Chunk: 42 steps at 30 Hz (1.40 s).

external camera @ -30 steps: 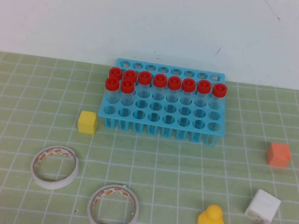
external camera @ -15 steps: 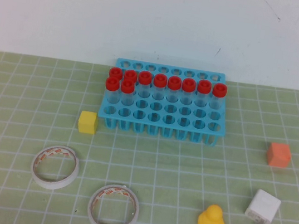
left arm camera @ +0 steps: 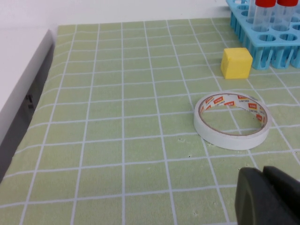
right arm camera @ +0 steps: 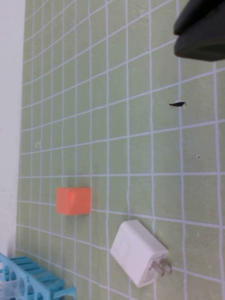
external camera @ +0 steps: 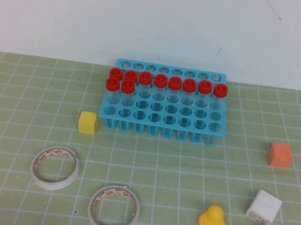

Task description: Place the test tubes

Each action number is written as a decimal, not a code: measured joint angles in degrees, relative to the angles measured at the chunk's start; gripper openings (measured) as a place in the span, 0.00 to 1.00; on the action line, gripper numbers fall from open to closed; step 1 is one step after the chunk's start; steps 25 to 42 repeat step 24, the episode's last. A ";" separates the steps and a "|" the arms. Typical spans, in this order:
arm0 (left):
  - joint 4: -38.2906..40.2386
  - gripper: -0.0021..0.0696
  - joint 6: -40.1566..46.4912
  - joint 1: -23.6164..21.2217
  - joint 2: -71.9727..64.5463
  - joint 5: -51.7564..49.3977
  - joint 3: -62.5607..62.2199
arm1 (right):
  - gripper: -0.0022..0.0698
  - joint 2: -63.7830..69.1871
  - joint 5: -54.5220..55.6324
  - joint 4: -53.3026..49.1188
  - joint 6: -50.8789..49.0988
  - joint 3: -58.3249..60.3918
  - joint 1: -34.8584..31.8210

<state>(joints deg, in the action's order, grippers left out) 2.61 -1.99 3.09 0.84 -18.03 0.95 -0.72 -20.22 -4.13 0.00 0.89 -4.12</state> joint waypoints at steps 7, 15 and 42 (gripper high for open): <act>0.00 0.03 0.00 0.00 0.00 0.00 0.00 | 0.03 0.00 0.00 0.00 0.00 0.00 0.00; 0.00 0.03 0.00 0.00 0.00 0.00 0.00 | 0.03 0.00 0.00 0.00 0.31 0.00 0.00; 0.00 0.03 0.00 0.00 0.00 0.00 0.00 | 0.03 0.00 0.00 0.00 0.50 0.00 1.13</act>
